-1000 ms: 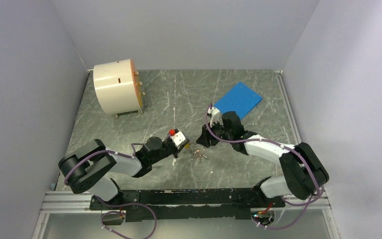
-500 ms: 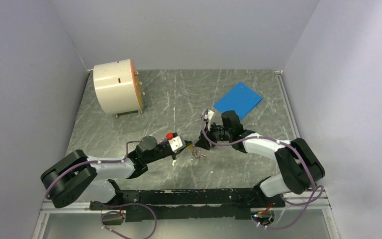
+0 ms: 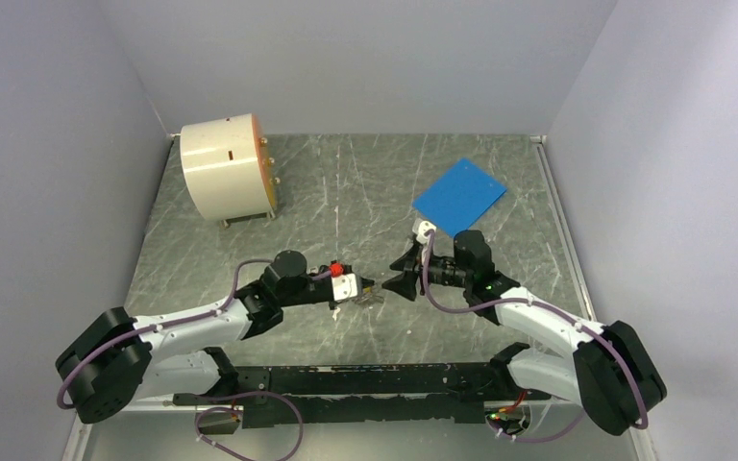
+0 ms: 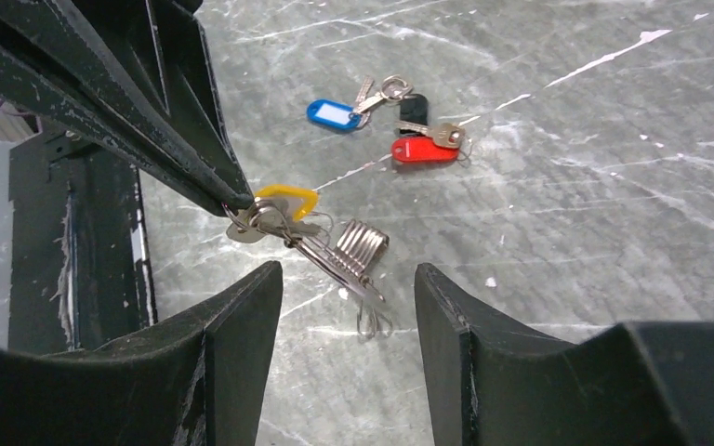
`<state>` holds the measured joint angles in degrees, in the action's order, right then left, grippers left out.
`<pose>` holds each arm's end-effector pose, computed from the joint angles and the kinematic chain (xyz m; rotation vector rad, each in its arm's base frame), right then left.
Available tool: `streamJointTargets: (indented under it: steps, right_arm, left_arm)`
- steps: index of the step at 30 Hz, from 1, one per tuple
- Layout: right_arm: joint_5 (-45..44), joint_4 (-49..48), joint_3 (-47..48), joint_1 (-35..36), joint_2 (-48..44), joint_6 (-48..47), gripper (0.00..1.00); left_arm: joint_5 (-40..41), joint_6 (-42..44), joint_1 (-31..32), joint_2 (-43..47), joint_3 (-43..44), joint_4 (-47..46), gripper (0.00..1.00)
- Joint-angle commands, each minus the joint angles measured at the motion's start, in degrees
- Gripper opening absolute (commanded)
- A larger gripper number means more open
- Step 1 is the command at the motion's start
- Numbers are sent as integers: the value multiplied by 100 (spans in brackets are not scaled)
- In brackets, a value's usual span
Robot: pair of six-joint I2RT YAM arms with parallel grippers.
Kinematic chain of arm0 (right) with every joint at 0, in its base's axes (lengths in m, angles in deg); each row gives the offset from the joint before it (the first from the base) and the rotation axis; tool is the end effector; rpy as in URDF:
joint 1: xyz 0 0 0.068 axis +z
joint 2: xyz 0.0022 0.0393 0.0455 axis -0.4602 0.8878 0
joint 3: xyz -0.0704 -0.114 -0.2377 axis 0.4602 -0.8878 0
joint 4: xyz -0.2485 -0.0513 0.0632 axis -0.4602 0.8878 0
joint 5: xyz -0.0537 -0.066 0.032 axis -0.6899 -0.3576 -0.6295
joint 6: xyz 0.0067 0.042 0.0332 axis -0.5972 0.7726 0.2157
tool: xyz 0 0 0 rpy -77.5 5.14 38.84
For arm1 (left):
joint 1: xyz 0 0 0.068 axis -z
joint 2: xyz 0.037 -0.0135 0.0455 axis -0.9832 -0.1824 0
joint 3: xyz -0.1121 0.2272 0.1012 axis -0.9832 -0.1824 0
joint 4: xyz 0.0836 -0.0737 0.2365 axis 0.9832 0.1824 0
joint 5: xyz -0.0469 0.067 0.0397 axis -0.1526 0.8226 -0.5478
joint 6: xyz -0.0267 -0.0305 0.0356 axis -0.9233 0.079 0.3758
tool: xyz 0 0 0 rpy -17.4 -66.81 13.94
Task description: Remove the keys from the keyring
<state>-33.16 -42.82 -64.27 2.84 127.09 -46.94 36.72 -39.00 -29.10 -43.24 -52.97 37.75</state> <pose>0.1800 0.1318 0.2047 -0.9943 1.6824 1.0108 0.1416 -0.1961 0.2218 1.3238 1.2216 -0.7633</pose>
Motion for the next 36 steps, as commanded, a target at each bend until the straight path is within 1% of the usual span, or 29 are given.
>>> streamJointTargets:
  steps: [1,5,8,16,21,28,36]
  right_arm:
    - [258,-888,-280,85,-216,389,57]
    - [568,-971,-309,113,-296,354,58]
    - [819,-1236,-402,142,-300,435,58]
    - [953,-1650,-496,405,-80,523,50]
    - [889,-1903,-578,492,46,560,41]
    - [815,-2133,-664,556,144,615,35]
    - [823,-2338,-722,563,186,670,29]
  left_arm:
    - [-667,751,-3,206,576,955,3]
    - [-928,953,-2,265,890,1635,3]
    - [-1004,1024,1,328,987,1817,3]
    - [-1191,999,3,387,894,1583,3]
    - [-1226,907,-3,396,823,1342,3]
    - [-1147,820,-3,464,752,1140,3]
    - [-1173,787,-3,458,751,1114,3]
